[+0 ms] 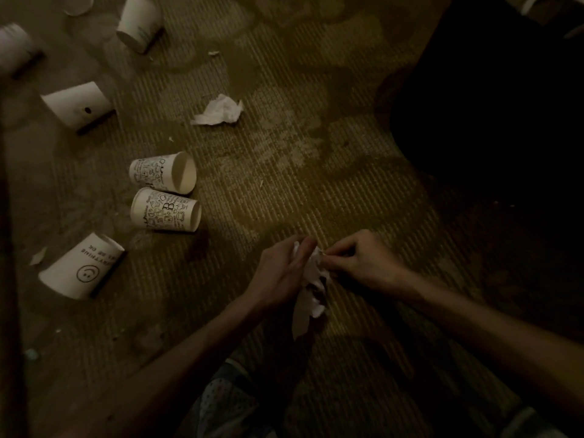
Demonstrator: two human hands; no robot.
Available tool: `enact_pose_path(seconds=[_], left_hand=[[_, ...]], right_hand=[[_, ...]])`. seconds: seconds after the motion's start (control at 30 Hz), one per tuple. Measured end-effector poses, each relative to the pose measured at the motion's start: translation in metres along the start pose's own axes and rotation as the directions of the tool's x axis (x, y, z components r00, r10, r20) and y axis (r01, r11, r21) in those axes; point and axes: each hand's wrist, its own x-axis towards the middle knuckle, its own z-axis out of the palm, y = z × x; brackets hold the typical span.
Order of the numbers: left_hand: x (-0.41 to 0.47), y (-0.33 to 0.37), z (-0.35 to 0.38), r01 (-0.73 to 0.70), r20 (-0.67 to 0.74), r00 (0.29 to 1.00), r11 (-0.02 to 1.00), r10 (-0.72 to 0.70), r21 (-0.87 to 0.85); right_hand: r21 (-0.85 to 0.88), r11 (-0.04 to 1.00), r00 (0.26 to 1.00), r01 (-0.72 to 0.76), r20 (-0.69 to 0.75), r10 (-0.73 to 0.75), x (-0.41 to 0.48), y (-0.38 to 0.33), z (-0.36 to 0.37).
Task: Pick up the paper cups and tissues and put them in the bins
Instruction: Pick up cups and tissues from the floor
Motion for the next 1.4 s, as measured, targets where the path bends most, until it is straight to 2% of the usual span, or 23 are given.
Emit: enact_pose_path(seconds=[0.13, 0.23, 0.3, 0.37, 0.43, 0.47, 0.53, 0.57, 0.67, 0.73, 0.83, 0.87, 0.93, 1.03, 1.1, 1.17, 1.27, 1.4], left_hand=[[-0.001, 0.007, 0.005, 0.015, -0.028, 0.999, 0.982, -0.020, -0.186], [-0.003, 0.016, 0.005, -0.006, -0.109, 0.994, 0.973, -0.020, -0.229], [-0.003, 0.020, 0.002, -0.026, -0.158, 0.987, 0.967, -0.015, -0.254], [-0.004, 0.022, -0.005, -0.052, -0.164, 0.986, 0.958, 0.005, -0.283], [-0.006, 0.019, -0.016, -0.073, -0.155, 0.987, 0.968, 0.036, -0.242], [-0.006, 0.017, -0.021, -0.064, -0.156, 0.987, 0.975, 0.031, -0.213], [-0.006, 0.007, -0.033, -0.016, -0.157, 0.988, 0.987, -0.009, -0.161], [-0.007, 0.001, -0.037, 0.013, -0.148, 0.988, 0.989, -0.036, -0.149], [-0.012, -0.013, -0.043, 0.076, -0.103, 0.990, 0.986, -0.092, -0.151], [-0.017, -0.017, -0.041, 0.080, -0.067, 0.993, 0.983, -0.092, -0.163], [-0.019, -0.019, -0.041, 0.079, -0.062, 0.994, 0.980, -0.091, -0.183], [-0.019, -0.020, -0.041, 0.082, -0.065, 0.993, 0.979, -0.096, -0.189], [-0.019, -0.020, -0.042, 0.107, -0.065, 0.990, 0.971, -0.123, -0.216], [-0.014, -0.017, -0.044, 0.152, -0.078, 0.980, 0.939, -0.184, -0.307], [-0.009, -0.006, -0.048, 0.159, -0.092, 0.970, 0.871, -0.226, -0.465], [-0.003, 0.011, -0.054, 0.136, -0.071, 0.973, 0.792, -0.221, -0.595], [0.009, 0.042, -0.070, 0.073, -0.077, 0.982, 0.721, -0.174, -0.689], [0.024, 0.072, -0.097, 0.003, -0.119, 0.980, 0.606, -0.160, -0.796]], right_hand=[[0.163, 0.987, 1.000, 0.010, -0.018, -0.007, -0.002, -0.017, 0.003], [0.293, 0.955, 0.999, -0.040, 0.042, 0.029, -0.005, -0.029, 0.003], [0.459, 0.884, 0.991, -0.093, 0.127, 0.039, -0.008, -0.037, 0.004], [0.629, 0.756, 0.977, -0.181, 0.200, 0.067, -0.010, -0.043, 0.003], [0.660, 0.721, 0.974, -0.210, 0.208, 0.094, -0.010, -0.044, 0.001], [0.589, 0.788, 0.980, -0.179, 0.176, 0.092, -0.010, -0.040, 0.000], [0.192, 0.981, 0.996, -0.025, 0.087, 0.008, -0.010, -0.027, -0.004], [-0.007, 0.998, 0.994, 0.056, 0.097, -0.055, -0.011, -0.021, -0.004], [-0.293, 0.927, 0.964, 0.234, 0.193, -0.182, -0.016, -0.006, 0.014], [-0.435, 0.828, 0.929, 0.354, 0.262, -0.260, -0.016, 0.002, 0.033], [-0.532, 0.698, 0.877, 0.480, 0.312, -0.365, -0.011, 0.006, 0.043], [-0.520, 0.704, 0.876, 0.483, 0.292, -0.385, -0.008, 0.005, 0.042], [-0.443, 0.800, 0.914, 0.405, 0.155, -0.376, -0.003, -0.002, 0.039], [-0.102, 0.973, 0.976, 0.207, -0.053, -0.213, 0.008, -0.020, 0.032], [0.088, 0.975, 0.971, 0.206, -0.143, -0.192, 0.014, -0.037, 0.029], [0.162, 0.952, 0.952, 0.261, -0.206, -0.226, 0.019, -0.058, 0.024], [0.207, 0.941, 0.950, 0.267, -0.219, -0.221, 0.020, -0.093, 0.011], [0.171, 0.956, 0.957, 0.239, -0.207, -0.202, 0.021, -0.145, -0.016]])
